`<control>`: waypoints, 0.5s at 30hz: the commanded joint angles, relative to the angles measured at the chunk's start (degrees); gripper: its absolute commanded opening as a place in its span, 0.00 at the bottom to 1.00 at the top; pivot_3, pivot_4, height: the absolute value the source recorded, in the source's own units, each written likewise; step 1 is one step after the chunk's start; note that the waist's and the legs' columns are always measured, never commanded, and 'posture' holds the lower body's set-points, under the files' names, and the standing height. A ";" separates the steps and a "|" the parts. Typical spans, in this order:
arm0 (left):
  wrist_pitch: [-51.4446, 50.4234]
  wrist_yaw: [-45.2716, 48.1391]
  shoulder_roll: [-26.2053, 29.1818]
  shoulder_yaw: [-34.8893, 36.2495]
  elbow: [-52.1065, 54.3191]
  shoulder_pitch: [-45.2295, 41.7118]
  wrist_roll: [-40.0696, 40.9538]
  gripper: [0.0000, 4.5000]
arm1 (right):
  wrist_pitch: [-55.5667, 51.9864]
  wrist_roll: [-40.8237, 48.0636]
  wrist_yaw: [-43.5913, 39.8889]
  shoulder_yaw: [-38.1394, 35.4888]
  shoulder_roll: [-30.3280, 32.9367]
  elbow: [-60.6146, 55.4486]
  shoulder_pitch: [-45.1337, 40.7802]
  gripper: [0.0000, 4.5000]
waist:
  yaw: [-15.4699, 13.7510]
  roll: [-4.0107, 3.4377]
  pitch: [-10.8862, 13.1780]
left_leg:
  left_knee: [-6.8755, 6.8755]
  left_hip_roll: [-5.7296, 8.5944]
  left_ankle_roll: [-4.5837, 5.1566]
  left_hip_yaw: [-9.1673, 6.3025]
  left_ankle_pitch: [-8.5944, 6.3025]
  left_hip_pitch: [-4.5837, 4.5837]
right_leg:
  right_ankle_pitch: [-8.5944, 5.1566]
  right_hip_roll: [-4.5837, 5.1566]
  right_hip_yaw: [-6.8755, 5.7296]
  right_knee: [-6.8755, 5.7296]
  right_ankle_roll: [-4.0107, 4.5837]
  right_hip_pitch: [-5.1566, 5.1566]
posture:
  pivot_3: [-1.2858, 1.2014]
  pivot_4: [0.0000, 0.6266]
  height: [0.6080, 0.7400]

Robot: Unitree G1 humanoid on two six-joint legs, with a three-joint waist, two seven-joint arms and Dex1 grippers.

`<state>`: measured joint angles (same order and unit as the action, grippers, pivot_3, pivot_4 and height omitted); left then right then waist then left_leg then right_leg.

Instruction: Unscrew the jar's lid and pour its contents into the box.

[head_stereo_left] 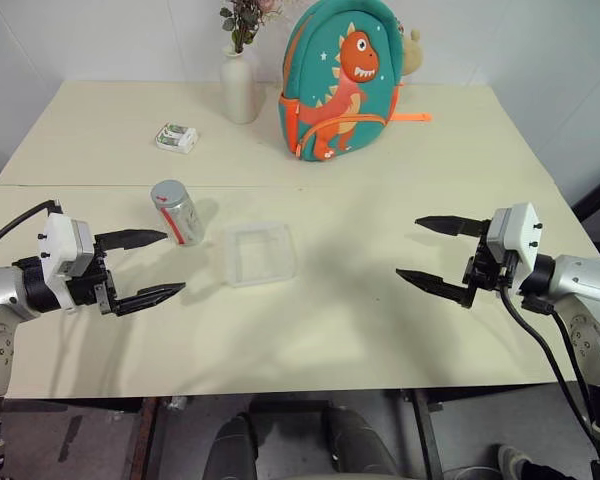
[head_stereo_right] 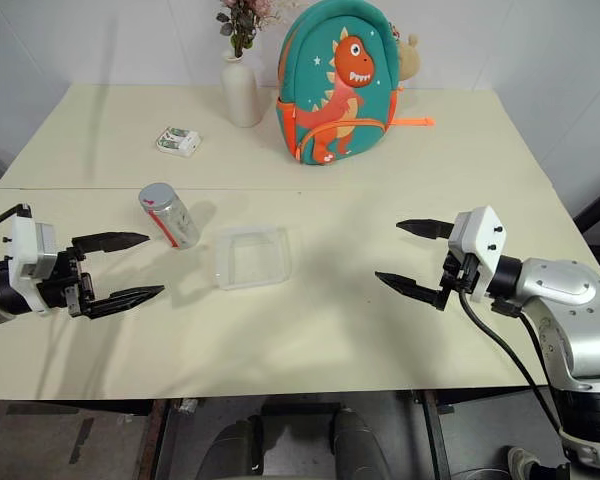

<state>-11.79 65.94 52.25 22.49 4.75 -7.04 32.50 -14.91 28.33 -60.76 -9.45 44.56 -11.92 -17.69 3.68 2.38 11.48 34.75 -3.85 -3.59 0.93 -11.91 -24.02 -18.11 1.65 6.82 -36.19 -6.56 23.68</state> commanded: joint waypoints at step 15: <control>-5.64 -38.98 -21.10 8.02 14.61 7.57 -6.08 1.00 | 0.93 0.19 0.15 6.78 -10.64 6.37 -15.84 1.00 | 0.69 0.04 0.00 | 0.40 0.01 0.04 -0.11 0.01 0.15 | 0.09 -0.01 -0.01 -0.60 -0.15 -0.12 | 0.52 0.24 1.00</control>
<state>-16.95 31.77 31.88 30.16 17.06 2.09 26.77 -13.96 28.12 -61.20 -2.39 34.13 -4.03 -32.73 4.37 2.41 11.47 35.19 -3.83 -3.55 0.77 -11.89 -23.87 -18.02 1.62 6.78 -36.83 -6.72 23.54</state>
